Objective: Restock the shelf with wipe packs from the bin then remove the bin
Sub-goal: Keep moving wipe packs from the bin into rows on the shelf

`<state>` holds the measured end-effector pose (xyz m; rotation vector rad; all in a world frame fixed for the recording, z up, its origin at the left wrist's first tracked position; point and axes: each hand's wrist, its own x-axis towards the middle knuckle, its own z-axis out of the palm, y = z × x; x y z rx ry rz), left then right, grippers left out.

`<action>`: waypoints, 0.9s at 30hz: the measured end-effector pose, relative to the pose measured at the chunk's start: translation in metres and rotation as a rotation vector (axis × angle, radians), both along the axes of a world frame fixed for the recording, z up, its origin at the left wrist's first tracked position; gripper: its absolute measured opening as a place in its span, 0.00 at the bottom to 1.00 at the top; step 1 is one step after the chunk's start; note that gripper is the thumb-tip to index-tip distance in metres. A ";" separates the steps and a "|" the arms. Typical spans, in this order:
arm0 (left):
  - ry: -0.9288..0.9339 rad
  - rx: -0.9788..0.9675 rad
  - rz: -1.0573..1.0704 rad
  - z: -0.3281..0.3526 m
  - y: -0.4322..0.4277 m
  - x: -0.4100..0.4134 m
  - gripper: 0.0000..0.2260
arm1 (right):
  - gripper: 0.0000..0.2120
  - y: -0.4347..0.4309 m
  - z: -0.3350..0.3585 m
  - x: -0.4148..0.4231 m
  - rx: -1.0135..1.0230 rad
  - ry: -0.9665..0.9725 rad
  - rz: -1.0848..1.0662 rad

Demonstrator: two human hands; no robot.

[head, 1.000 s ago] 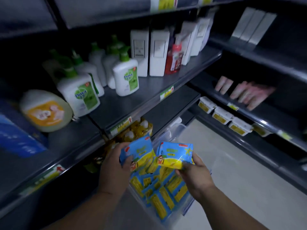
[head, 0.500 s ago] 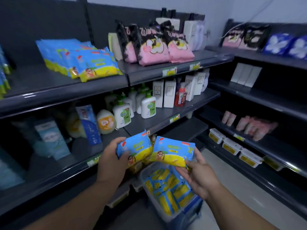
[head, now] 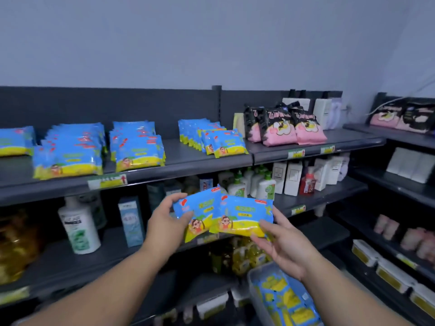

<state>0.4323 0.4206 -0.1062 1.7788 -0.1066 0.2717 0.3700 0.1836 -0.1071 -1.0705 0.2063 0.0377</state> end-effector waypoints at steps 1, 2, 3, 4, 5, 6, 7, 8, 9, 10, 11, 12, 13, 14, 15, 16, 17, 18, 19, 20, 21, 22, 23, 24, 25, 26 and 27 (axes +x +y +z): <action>-0.011 -0.017 0.009 0.006 0.014 -0.001 0.17 | 0.24 0.014 0.008 0.003 -0.030 -0.022 0.006; -0.020 -0.038 0.013 0.012 0.028 -0.002 0.16 | 0.26 0.028 0.015 0.007 -0.057 -0.043 0.015; -0.029 -0.060 0.021 0.018 0.043 -0.002 0.16 | 0.27 0.043 0.022 0.011 -0.076 -0.063 0.024; -0.041 -0.072 0.029 0.024 0.059 -0.002 0.16 | 0.29 0.058 0.028 0.017 -0.088 -0.079 0.034; -0.057 -0.075 0.044 0.030 0.075 -0.002 0.15 | 0.30 0.075 0.034 0.022 -0.099 -0.097 0.046; -0.072 -0.071 0.051 0.036 0.094 -0.002 0.15 | 0.29 0.093 0.040 0.028 -0.108 -0.111 0.061; -0.084 -0.072 0.056 0.042 0.113 -0.001 0.15 | 0.28 0.112 0.045 0.035 -0.115 -0.125 0.076; -0.097 -0.078 0.059 0.047 0.133 0.001 0.15 | 0.27 0.132 0.049 0.043 -0.124 -0.139 0.095; -0.111 -0.083 0.071 0.054 0.154 0.002 0.15 | 0.27 0.153 0.054 0.051 -0.135 -0.157 0.121; -0.120 -0.074 0.089 0.059 0.175 0.005 0.14 | 0.27 0.174 0.057 0.060 -0.141 -0.173 0.145; -0.130 -0.060 0.114 0.066 0.197 0.007 0.14 | 0.28 0.196 0.061 0.068 -0.145 -0.187 0.162; -0.139 -0.049 0.133 0.071 0.219 0.011 0.14 | 0.30 0.217 0.065 0.076 -0.152 -0.201 0.179; -0.146 -0.049 0.153 0.075 0.240 0.014 0.15 | 0.31 0.238 0.070 0.083 -0.163 -0.218 0.196; -0.150 -0.050 0.170 0.079 0.260 0.019 0.16 | 0.32 0.259 0.073 0.091 -0.173 -0.232 0.215; -0.152 -0.049 0.189 0.081 0.280 0.023 0.16 | 0.33 0.278 0.077 0.097 -0.175 -0.245 0.231; -0.159 -0.044 0.209 0.084 0.298 0.027 0.17 | 0.35 0.296 0.080 0.104 -0.173 -0.256 0.240; -0.168 -0.038 0.235 0.087 0.315 0.030 0.16 | 0.36 0.313 0.084 0.110 -0.177 -0.267 0.248; -0.176 -0.028 0.255 0.089 0.330 0.034 0.16 | 0.37 0.328 0.087 0.116 -0.188 -0.284 0.260; -0.182 -0.019 0.274 0.091 0.345 0.038 0.16 | 0.37 0.341 0.090 0.122 -0.205 -0.302 0.274; -0.184 -0.009 0.292 0.092 0.358 0.043 0.16 | 0.36 0.353 0.093 0.129 -0.223 -0.313 0.281; -0.186 -0.007 0.306 0.094 0.369 0.047 0.16 | 0.36 0.364 0.096 0.136 -0.241 -0.321 0.279; -0.182 -0.009 0.320 0.095 0.379 0.052 0.17 | 0.36 0.373 0.099 0.144 -0.259 -0.326 0.275; -0.182 -0.011 0.328 0.097 0.387 0.056 0.17 | 0.37 0.383 0.102 0.152 -0.281 -0.334 0.272; -0.184 -0.008 0.336 0.098 0.394 0.061 0.17 | 0.37 0.392 0.105 0.159 -0.307 -0.349 0.273; -0.190 -0.006 0.342 0.100 0.401 0.067 0.16 | 0.37 0.401 0.109 0.167 -0.332 -0.364 0.283; -0.190 -0.006 0.352 0.101 0.408 0.073 0.16 | 0.37 0.409 0.112 0.176 -0.355 -0.375 0.299; -0.188 -0.004 0.365 0.103 0.415 0.080 0.16 | 0.38 0.417 0.116 0.184 -0.381 -0.384 0.313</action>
